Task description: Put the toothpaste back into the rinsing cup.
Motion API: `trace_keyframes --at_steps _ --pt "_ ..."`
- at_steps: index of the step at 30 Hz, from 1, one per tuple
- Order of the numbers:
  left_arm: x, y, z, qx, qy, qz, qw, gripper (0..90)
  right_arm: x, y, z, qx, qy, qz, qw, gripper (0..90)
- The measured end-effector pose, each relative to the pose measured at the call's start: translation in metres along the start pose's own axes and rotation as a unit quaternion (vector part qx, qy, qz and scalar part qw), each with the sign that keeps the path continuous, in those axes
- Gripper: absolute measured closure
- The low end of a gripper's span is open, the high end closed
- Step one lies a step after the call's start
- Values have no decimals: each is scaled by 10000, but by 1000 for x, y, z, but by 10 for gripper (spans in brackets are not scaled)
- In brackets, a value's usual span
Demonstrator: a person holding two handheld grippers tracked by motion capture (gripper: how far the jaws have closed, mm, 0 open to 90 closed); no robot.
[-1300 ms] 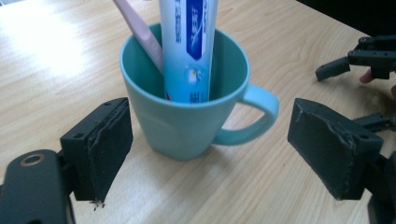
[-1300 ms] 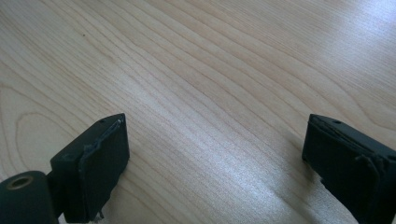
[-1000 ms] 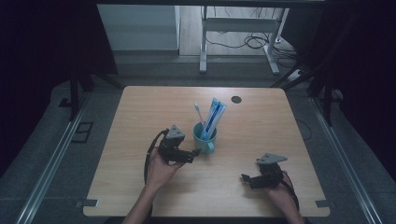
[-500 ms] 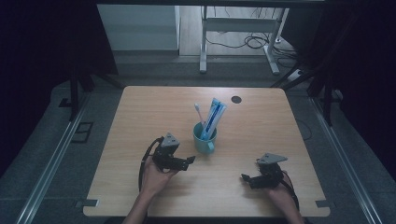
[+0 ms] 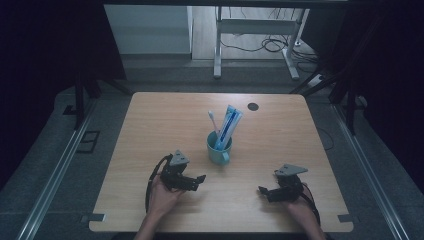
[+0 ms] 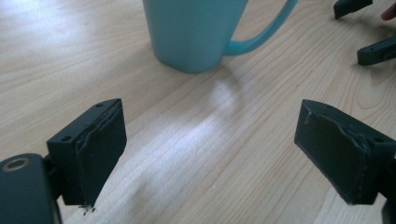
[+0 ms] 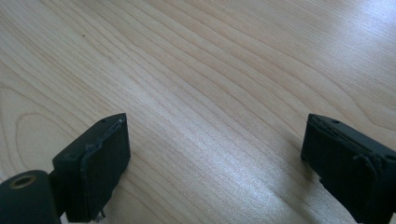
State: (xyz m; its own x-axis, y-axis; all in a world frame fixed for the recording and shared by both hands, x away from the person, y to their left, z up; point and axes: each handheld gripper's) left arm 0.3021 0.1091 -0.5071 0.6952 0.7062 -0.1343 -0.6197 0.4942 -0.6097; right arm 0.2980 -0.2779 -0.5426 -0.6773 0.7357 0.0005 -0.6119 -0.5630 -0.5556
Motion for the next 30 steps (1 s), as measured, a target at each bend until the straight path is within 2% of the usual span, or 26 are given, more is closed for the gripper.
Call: trace_keyframes --at_steps 6,12,18,23,25,30 --pt "-3 10 -7 176 -207 -125 9996 36 0 0 0 2 -2 -17 10000 80" --pt "-6 20 -15 301 -263 -142 9991 20 0 0 0 0 -1 -27 10000 80" --pt "-6 28 -23 521 -412 -195 9976 11 0 0 0 -12 3 -9 10000 81" --pt "-5 29 -26 682 -454 -185 9965 12 0 0 0 -11 1 -10 10000 81" --pt "-7 28 -27 730 -514 -266 9957 7 0 0 0 -12 2 -11 10000 81" --pt "-7 28 -27 732 -509 -249 9957 5 0 0 0 -13 2 -13 10000 82"
Point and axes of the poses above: each handheld gripper's, and its own axes: z roughly backward along the jaws, y roughly out of its underside, x roughly to its left, and after that the axes turned 12 degrees about x, right-handed
